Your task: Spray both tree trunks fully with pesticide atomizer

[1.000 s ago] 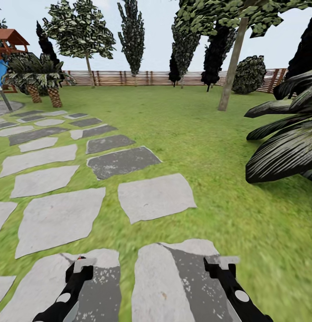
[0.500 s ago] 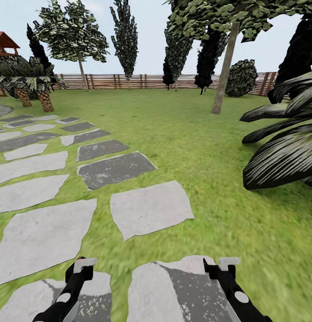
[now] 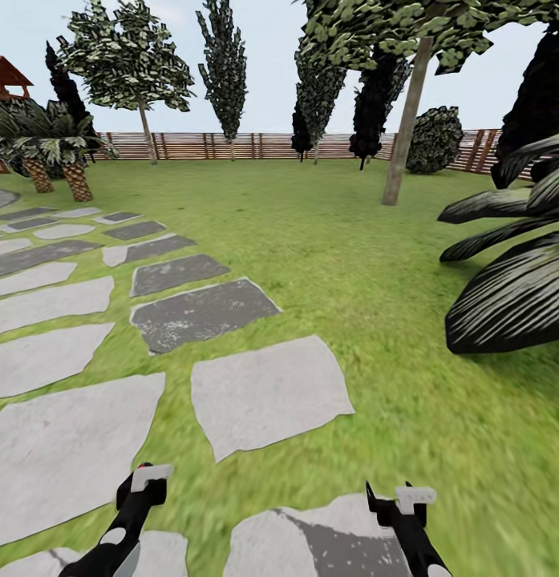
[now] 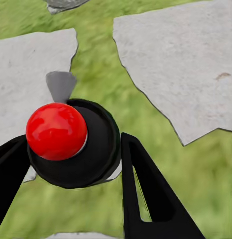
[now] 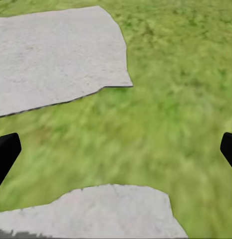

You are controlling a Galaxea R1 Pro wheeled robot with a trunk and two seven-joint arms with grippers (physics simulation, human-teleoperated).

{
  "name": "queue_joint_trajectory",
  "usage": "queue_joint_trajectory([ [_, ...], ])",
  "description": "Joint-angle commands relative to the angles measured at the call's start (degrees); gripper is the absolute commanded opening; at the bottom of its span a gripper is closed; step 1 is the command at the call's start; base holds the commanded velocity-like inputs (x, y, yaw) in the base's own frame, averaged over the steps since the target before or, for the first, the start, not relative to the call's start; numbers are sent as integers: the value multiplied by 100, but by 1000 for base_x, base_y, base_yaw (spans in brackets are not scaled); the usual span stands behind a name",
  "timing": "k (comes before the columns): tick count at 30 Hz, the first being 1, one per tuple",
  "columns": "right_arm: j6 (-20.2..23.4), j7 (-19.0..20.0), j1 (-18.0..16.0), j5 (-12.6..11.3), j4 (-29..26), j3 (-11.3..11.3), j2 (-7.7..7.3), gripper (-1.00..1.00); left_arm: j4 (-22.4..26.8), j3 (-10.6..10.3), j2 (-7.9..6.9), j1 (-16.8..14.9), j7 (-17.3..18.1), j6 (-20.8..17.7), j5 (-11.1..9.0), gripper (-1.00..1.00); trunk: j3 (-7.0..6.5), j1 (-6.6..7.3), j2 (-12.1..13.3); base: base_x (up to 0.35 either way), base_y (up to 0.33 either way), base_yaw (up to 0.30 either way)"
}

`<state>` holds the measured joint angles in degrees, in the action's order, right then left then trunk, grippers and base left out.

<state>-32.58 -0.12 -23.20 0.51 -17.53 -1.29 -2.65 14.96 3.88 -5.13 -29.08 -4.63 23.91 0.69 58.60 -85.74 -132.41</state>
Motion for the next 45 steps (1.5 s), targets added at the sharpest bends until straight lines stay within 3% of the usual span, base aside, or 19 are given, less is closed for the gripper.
queue_joint_trajectory([
  [1,-4,1,0,-2,24,2,2,100,-16,0,1,-1,4,5,1,-100,0,0,0,336,0,0],
  [38,-21,4,0,11,106,-10,-7,100,-52,-1,-3,-2,6,26,1,-100,0,0,0,337,0,0],
  [45,-21,4,0,11,109,-3,-8,100,-48,-1,-5,-2,6,26,1,-100,0,0,0,337,0,-166],
])
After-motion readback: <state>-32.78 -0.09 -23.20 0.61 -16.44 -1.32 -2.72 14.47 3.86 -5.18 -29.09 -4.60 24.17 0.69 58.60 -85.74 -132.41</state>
